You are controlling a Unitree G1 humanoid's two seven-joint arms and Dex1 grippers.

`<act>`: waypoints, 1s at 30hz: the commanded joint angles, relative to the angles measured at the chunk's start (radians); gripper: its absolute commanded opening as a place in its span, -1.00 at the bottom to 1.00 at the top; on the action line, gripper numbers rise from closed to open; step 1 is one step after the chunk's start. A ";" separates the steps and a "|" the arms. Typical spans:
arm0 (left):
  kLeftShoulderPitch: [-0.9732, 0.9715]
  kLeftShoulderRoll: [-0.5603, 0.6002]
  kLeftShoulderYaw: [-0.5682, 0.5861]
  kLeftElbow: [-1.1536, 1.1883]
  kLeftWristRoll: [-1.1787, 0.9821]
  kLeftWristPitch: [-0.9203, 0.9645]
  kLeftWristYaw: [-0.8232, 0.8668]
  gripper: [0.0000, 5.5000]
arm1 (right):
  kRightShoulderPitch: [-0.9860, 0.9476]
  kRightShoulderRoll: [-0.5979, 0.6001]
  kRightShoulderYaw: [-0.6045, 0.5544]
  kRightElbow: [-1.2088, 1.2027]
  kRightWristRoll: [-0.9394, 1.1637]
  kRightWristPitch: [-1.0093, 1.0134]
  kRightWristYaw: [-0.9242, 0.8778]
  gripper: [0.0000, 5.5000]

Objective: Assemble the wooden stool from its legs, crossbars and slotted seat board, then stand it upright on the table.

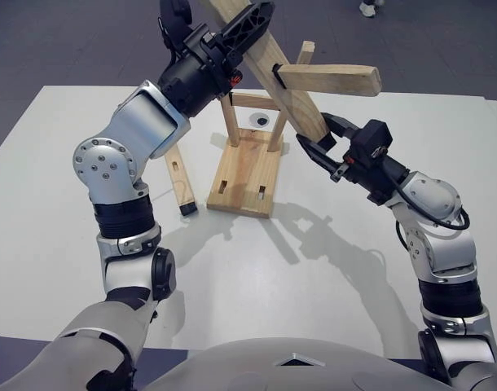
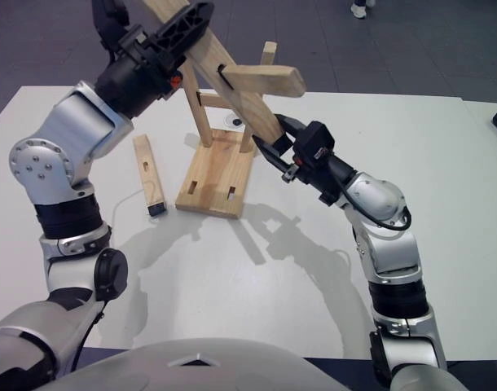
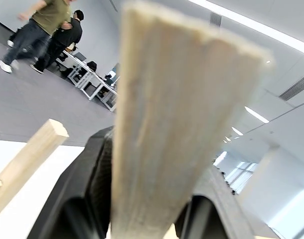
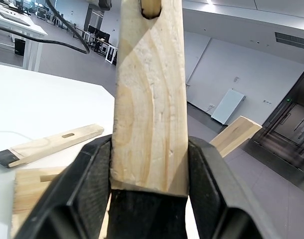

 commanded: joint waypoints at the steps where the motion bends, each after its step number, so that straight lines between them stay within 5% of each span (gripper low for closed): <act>1: 0.012 0.002 -0.001 -0.026 0.093 -0.066 -0.029 -0.58 | -0.008 -0.023 0.009 0.026 -0.035 0.004 0.006 -0.25; 3: 0.027 -0.005 -0.004 -0.028 0.128 -0.075 -0.034 -0.60 | -0.011 -0.026 0.009 0.027 -0.041 0.007 0.007 -0.25; 13: 0.074 -0.005 0.006 -0.092 0.256 -0.153 -0.046 -0.62 | 0.000 -0.095 0.053 0.082 -0.123 0.025 0.050 0.40; 22: 0.304 0.252 0.148 -0.349 0.186 -0.004 0.016 -0.62 | 0.115 -0.175 0.108 0.117 -0.176 0.046 0.139 0.95; 30: 0.383 0.197 0.019 -0.311 0.319 -0.007 0.115 -0.62 | 0.122 -0.072 0.217 0.108 -0.262 0.117 0.048 0.96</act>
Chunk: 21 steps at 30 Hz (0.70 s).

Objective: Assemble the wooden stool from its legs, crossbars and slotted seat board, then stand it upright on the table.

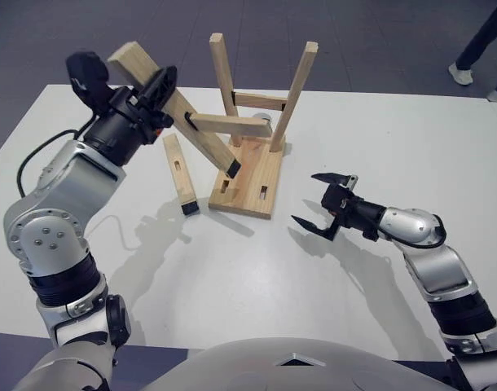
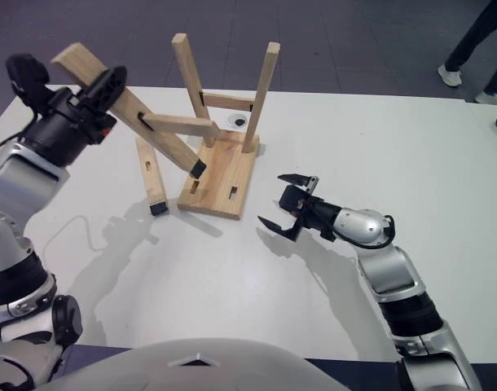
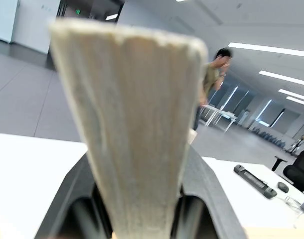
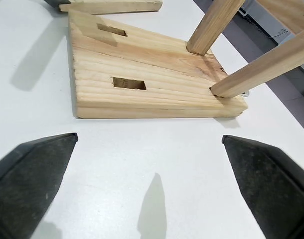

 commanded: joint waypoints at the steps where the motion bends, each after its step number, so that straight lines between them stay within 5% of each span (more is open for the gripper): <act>1: 0.024 -0.030 -0.087 0.059 0.157 -0.035 0.020 -0.62 | -0.031 0.066 0.056 0.037 -0.046 0.042 -0.048 0.96; 13: 0.044 -0.068 -0.108 0.088 0.330 -0.082 -0.027 -0.62 | -0.085 0.211 0.119 0.138 -0.110 0.073 -0.146 0.96; 21: 0.032 -0.074 -0.084 0.042 0.315 -0.047 -0.034 -0.62 | -0.128 0.304 -0.004 0.090 0.004 0.186 -0.187 0.96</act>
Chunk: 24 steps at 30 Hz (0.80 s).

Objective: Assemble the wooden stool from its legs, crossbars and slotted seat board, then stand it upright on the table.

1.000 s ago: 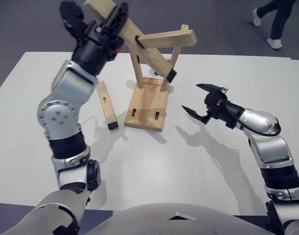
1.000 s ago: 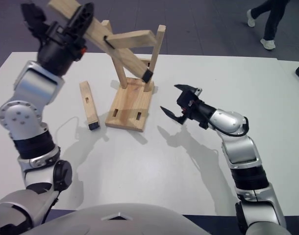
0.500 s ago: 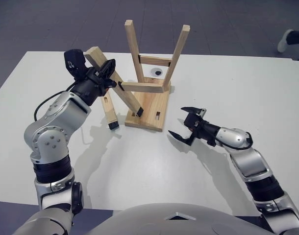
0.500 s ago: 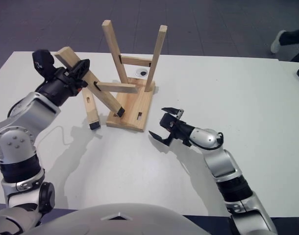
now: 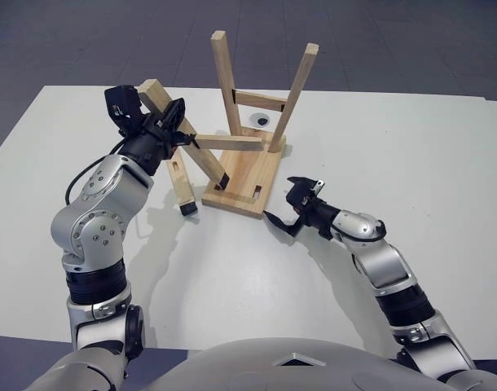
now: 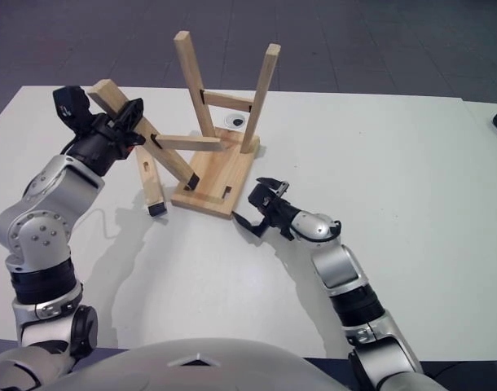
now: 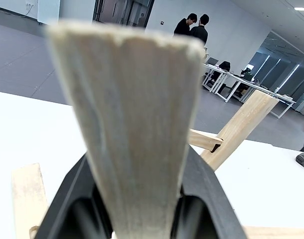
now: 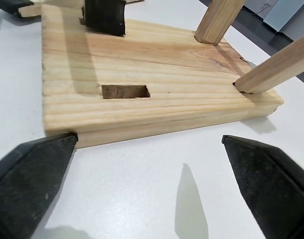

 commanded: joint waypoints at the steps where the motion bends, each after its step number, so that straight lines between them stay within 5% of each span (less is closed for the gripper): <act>1: -0.007 -0.008 0.019 -0.024 -0.016 0.034 0.003 -0.62 | -0.060 0.065 -0.078 -0.031 0.087 0.079 -0.027 0.96; 7: -0.042 -0.022 0.036 -0.022 -0.017 0.034 0.004 -0.62 | -0.137 0.170 -0.133 -0.036 0.170 0.232 -0.106 0.96; 15: -0.050 -0.014 0.035 0.006 0.041 0.027 -0.030 -0.62 | -0.162 0.301 -0.059 0.149 0.102 0.374 -0.276 0.96; 24: -0.032 -0.006 0.023 0.014 0.103 0.041 -0.061 -0.62 | -0.152 0.266 -0.111 0.137 0.092 0.453 -0.319 0.96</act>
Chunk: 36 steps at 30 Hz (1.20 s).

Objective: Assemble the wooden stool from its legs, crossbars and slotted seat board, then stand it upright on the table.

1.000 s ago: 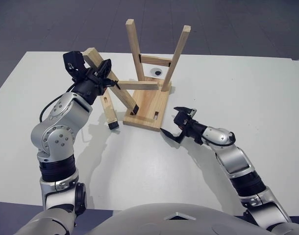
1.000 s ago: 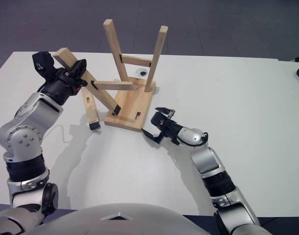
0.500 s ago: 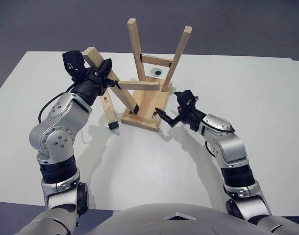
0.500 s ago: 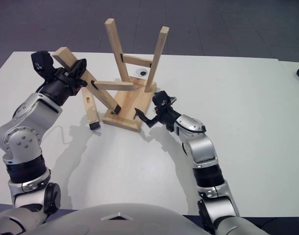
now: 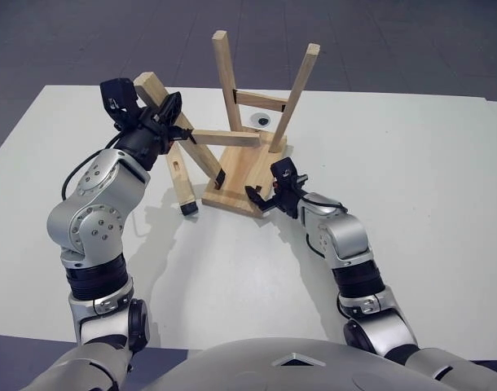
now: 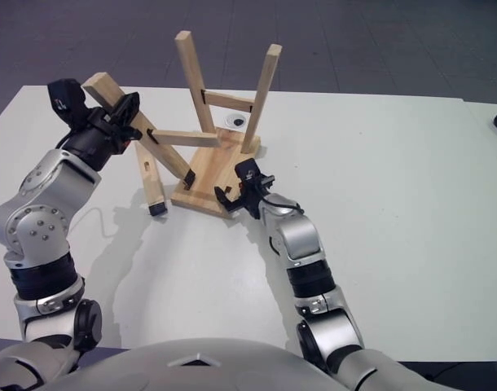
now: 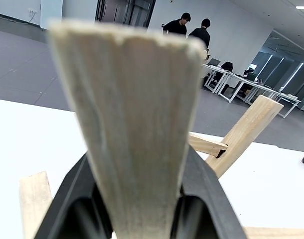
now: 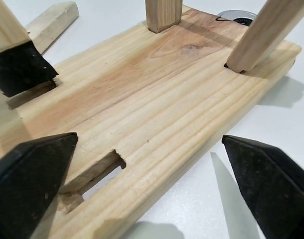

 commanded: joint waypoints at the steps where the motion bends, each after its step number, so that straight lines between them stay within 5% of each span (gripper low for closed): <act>1: 0.007 0.014 -0.006 0.003 0.031 0.013 -0.016 -0.62 | 0.030 -0.053 -0.034 -0.006 -0.016 0.063 -0.022 0.96; 17: -0.012 -0.068 0.032 0.024 0.008 0.035 0.002 -0.62 | 0.049 -0.073 -0.036 -0.002 -0.020 0.082 -0.032 0.96; 36: 0.040 -0.009 0.023 -0.041 0.025 0.143 -0.020 -0.62 | 0.092 -0.065 -0.041 -0.047 -0.020 0.107 -0.066 0.96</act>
